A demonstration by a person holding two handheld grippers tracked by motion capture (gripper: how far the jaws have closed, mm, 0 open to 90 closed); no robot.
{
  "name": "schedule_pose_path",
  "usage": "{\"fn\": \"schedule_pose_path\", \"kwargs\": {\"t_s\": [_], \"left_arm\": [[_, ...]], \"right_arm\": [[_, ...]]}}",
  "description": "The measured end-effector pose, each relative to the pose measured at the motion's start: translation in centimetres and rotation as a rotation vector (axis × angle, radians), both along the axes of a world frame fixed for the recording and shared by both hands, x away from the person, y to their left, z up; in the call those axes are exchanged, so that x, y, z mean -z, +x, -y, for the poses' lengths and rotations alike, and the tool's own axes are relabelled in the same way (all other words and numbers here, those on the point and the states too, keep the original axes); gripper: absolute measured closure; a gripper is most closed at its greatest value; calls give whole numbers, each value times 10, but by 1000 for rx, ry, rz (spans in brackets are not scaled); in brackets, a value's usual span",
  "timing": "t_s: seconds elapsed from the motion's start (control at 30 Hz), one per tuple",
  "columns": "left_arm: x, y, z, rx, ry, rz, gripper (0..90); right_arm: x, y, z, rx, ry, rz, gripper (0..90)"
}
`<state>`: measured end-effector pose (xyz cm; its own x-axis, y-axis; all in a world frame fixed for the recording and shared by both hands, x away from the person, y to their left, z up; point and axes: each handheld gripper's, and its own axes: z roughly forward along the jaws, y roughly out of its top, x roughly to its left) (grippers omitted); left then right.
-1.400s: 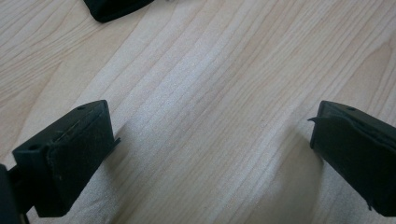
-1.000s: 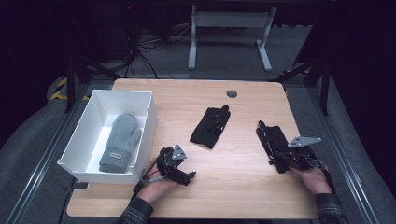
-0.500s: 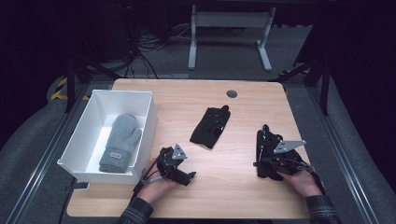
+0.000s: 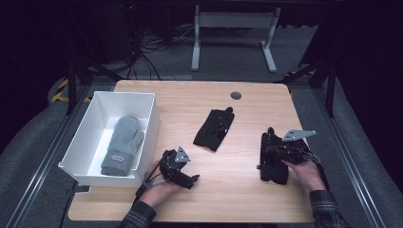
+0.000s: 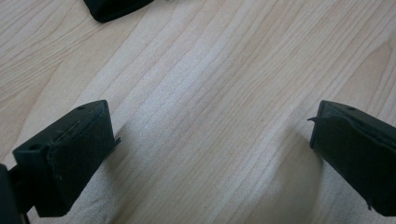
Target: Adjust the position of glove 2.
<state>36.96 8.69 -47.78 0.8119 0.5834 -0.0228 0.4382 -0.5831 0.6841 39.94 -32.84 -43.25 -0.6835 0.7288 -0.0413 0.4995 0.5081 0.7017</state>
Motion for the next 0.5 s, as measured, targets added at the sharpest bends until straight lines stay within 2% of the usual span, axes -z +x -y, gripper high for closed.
{"fn": "schedule_pose_path", "kwargs": {"t_s": [0.17, 0.23, 0.3, 0.5], "left_arm": [[0, 0, 0, 0, 1, 1, 1], [0, 0, 0, 0, 0, 1, 1], [0, 0, 0, 0, 1, 1, 1], [0, 0, 0, 0, 1, 1, 1]], "right_arm": [[15, 11, -2, -5, -46, -46, 900], [17, 13, -2, -4, -27, -50, 900], [17, 13, -2, -6, -28, -47, 900], [18, 5, -15, -55, -25, -58, 900]]}}
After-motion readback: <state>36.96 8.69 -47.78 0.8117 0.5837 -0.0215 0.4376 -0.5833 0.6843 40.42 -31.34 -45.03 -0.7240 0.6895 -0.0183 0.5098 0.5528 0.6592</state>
